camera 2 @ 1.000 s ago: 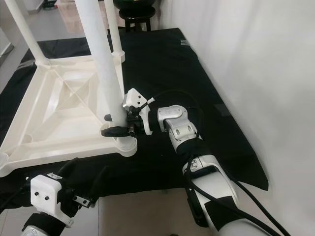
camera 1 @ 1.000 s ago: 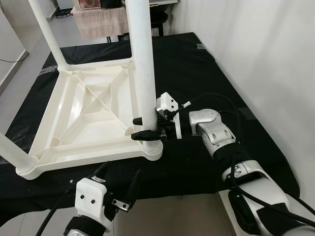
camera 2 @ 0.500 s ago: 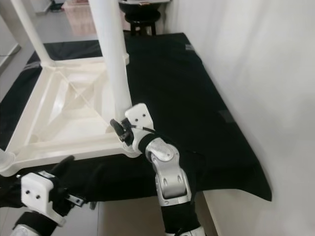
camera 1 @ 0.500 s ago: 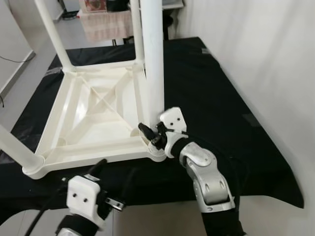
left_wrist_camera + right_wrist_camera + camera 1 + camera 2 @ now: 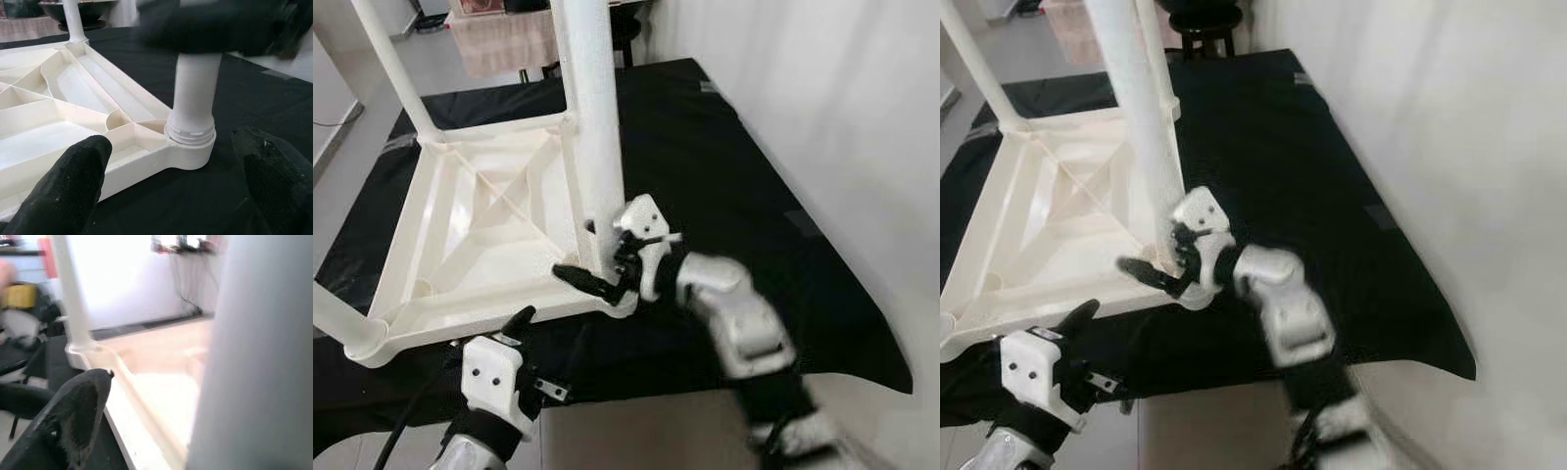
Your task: Building children table
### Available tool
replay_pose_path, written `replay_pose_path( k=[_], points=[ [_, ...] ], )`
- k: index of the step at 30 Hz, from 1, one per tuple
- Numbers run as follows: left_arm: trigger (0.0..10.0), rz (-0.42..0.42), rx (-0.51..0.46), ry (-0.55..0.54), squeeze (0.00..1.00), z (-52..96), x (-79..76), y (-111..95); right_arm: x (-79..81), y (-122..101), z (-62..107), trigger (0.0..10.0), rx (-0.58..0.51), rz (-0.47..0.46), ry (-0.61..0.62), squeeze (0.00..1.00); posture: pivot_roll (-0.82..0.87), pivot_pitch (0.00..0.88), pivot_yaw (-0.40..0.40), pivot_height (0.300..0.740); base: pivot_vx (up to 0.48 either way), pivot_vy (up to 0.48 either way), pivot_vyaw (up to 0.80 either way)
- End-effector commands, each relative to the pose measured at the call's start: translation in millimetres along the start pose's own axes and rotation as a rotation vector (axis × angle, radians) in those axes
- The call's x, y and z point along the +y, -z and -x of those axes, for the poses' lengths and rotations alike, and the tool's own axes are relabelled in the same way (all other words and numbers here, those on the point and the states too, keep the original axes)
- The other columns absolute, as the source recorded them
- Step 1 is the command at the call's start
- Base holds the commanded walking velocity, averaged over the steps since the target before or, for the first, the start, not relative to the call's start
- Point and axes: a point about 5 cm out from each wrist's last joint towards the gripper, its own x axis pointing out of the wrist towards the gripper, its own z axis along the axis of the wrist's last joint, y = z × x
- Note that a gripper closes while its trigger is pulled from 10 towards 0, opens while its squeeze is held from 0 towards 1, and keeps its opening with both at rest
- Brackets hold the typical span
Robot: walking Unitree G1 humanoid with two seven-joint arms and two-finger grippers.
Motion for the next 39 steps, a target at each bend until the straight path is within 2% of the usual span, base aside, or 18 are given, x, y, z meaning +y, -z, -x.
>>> replay_pose_path(
  k=[1, 2, 3, 6, 9, 10, 11, 12, 13, 14, 20, 28, 30, 31, 33, 34, 36, 39],
  points=[
    [10.0, 0.01, 0.025, -0.001, 0.0, 1.6, 0.7, 6, -1.3, 8, -1.7, 10.0, 0.004, 0.01, -0.129, 0.74, -0.02, 0.102, 0.022, 0.74, 0.0, 0.0, 0.0],
    [10.0, 0.016, 0.025, 0.001, 0.0, 1.1, 0.6, 7, -10.6, 10, -0.5, 10.0, 0.021, 0.016, -0.162, 0.74, -0.01, 0.097, 0.018, 0.74, 0.0, 0.0, 0.0],
    [10.0, 0.021, 0.026, 0.003, 0.0, 0.9, 0.6, 8, -18.9, 11, 0.3, 10.0, 0.033, -0.014, -0.209, 0.0, -0.01, 0.09, 0.017, 0.74, 0.0, 0.0, 0.0],
    [10.0, 0.028, 0.028, 0.005, 0.0, 0.7, 0.6, 9, -29.7, 14, 3.4, 10.0, 0.042, -0.093, -0.322, 0.0, -0.01, 0.09, 0.017, 0.74, 0.0, 0.0, 0.0],
    [10.0, 0.03, 0.03, 0.007, 0.0, 0.9, 0.6, 9, -34.8, 18, 3.2, 10.0, 0.058, -0.119, -0.329, 0.0, 0.01, 0.083, 0.016, 0.74, 0.0, 0.0, 0.0],
    [10.0, 0.031, 0.032, 0.008, 0.0, 1.2, 0.5, 10, -36.7, 21, 2.5, 8.9, 0.071, -0.137, -0.334, 0.0, 0.01, 0.081, 0.017, 0.74, 0.0, 0.0, 0.0],
    [10.0, 0.032, 0.033, 0.009, 0.0, 1.2, 0.5, 10, -38.1, 23, 2.6, 8.9, 0.077, -0.148, -0.348, 0.0, 0.01, 0.081, 0.017, 0.74, 0.0, 0.0, 0.0],
    [10.0, 0.032, 0.033, 0.01, 0.0, 1.3, 0.4, 10, -39.2, 23, 2.0, 3.3, 0.073, -0.161, -0.354, 0.0, 0.02, 0.083, 0.017, 0.74, 0.0, 0.0, 0.0],
    [10.0, 0.032, 0.033, 0.01, 0.0, 1.3, 0.4, 10, -39.2, 23, 2.0, 3.3, 0.073, -0.161, -0.354, 0.0, 0.02, 0.083, 0.017, 0.74, 0.0, 0.0, 0.0],
    [10.0, 0.032, 0.034, 0.011, 0.0, 1.5, 0.2, 10, -40.0, 23, 1.8, 0.0, 0.067, -0.169, -0.359, 0.0, 0.02, 0.085, 0.018, 0.74, 0.0, 0.0, 0.0],
    [10.0, 0.035, 0.033, 0.013, 0.0, 2.5, -0.7, 10, -44.1, 25, 4.1, 0.0, 0.035, -0.174, -0.347, 0.0, 0.02, 0.096, 0.021, 0.74, 0.0, 0.0, 0.0],
    [10.0, 0.04, 0.029, 0.016, 0.0, 4.4, -1.9, 7, -47.0, 39, 25.1, 0.0, 0.037, -0.124, -0.163, 0.0, 0.01, 0.133, 0.02, 0.74, 0.0, 0.0, 0.0],
    [10.0, 0.04, 0.029, 0.017, 0.0, 6.4, -0.3, 6, -32.7, 50, 24.7, 0.0, 0.061, -0.114, 0.032, 0.0, 0.01, 0.149, 0.017, 0.74, 0.0, 0.0, 0.0],
    [10.0, 0.038, 0.028, 0.018, 0.0, 6.8, 1.8, 5, -34.3, 52, 21.8, 0.0, 0.093, -0.145, 0.515, 0.0, 0.0, 0.16, 0.025, 0.74, 0.0, 0.0, 0.0],
    [10.0, 0.038, 0.028, 0.018, 0.0, 6.8, 1.8, 5, -34.3, 52, 21.8, 0.0, 0.093, -0.145, 0.515, 0.0, 0.0, 0.16, 0.025, 0.74, 0.0, 0.0, 0.0],
    [10.0, 0.037, 0.027, 0.021, 0.0, 6.7, 3.1, 4, -1.5, 62, 16.3, 0.0, 0.149, -0.198, 0.638, 0.0, -0.01, 0.176, 0.042, 0.74, 0.0, 0.0, 0.0],
    [10.0, 0.03, 0.029, 0.025, 0.0, 6.1, 4.3, 4, 10.2, 60, 15.7, 0.0, 0.159, -0.211, 0.69, 0.0, -0.02, 0.16, 0.043, 0.74, 0.0, 0.0, 0.0],
    [10.0, 0.031, 0.028, 0.024, 0.0, 5.5, 5.1, 4, 12.5, 56, 14.3, 0.0, 0.163, -0.178, 0.677, 0.0, -0.01, 0.152, 0.043, 0.74, 0.0, 0.0, 0.0]
  ],
)
